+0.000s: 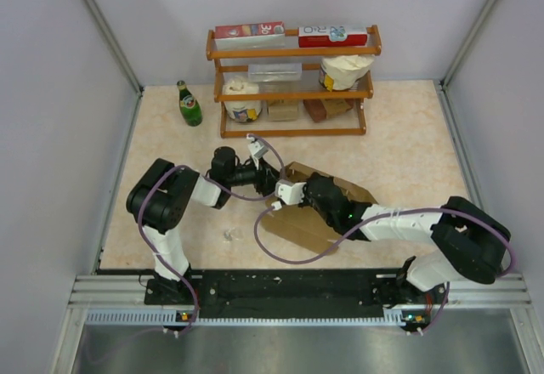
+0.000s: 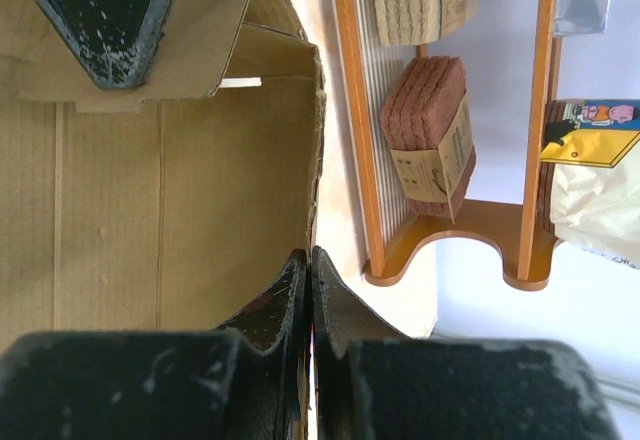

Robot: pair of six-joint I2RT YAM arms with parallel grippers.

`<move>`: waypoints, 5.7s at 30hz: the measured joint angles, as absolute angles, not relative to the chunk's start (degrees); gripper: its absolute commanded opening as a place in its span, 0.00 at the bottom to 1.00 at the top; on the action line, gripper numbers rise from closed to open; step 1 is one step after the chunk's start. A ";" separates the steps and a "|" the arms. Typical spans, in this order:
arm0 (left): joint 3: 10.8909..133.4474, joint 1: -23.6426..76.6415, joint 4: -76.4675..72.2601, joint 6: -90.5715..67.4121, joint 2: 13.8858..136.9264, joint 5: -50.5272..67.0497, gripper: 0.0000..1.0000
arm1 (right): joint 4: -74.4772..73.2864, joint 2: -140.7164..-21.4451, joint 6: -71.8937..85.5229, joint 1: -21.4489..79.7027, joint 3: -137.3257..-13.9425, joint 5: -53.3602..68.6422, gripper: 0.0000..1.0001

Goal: Fold the paper box

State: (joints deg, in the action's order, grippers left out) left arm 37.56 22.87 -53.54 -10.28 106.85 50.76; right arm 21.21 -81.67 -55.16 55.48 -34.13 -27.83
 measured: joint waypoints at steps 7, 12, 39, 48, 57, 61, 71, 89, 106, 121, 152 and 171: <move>37.56 23.66 -53.12 -8.56 106.85 48.95 0.69 | 22.87 -82.17 -56.90 56.51 -33.56 -29.50 0.00; 37.56 24.82 -51.66 -7.05 106.72 47.18 0.69 | 25.06 -82.78 -58.41 57.36 -32.42 -30.87 0.00; 36.67 30.41 -49.45 -4.47 103.81 32.80 0.62 | 30.72 -84.07 -59.92 59.88 -29.91 -33.36 0.11; 36.51 33.01 -49.25 -4.36 102.96 25.47 0.58 | 30.87 -84.07 -59.81 60.20 -29.63 -33.43 0.11; 36.51 36.03 -49.30 -4.21 102.96 15.64 0.54 | 30.68 -84.07 -58.94 60.25 -29.61 -33.41 0.12; 36.51 37.12 -49.45 -4.12 102.96 11.99 0.52 | 30.92 -84.07 -58.72 60.29 -29.28 -33.39 0.14; 36.51 39.51 -49.71 -3.20 102.98 7.49 0.39 | 31.44 -84.07 -58.37 61.12 -28.05 -33.45 0.18; 36.75 44.12 -49.84 0.05 103.02 -2.31 0.05 | 31.92 -84.07 -56.84 61.78 -27.75 -33.32 0.20; 33.36 44.31 -48.84 -1.80 97.51 -2.22 0.63 | 31.64 -82.46 -55.27 62.26 -27.73 -32.47 0.37; 26.70 44.62 -48.25 -4.93 93.43 -1.06 0.64 | 21.89 -70.19 -46.22 62.26 -28.32 -24.62 0.60; 16.19 44.73 -43.03 -15.31 76.95 1.80 0.00 | 7.44 -69.69 17.37 33.98 -44.53 6.00 0.00; 15.81 44.73 -43.46 -17.56 81.84 6.28 0.00 | 8.45 -81.67 19.70 33.93 -44.82 10.39 0.00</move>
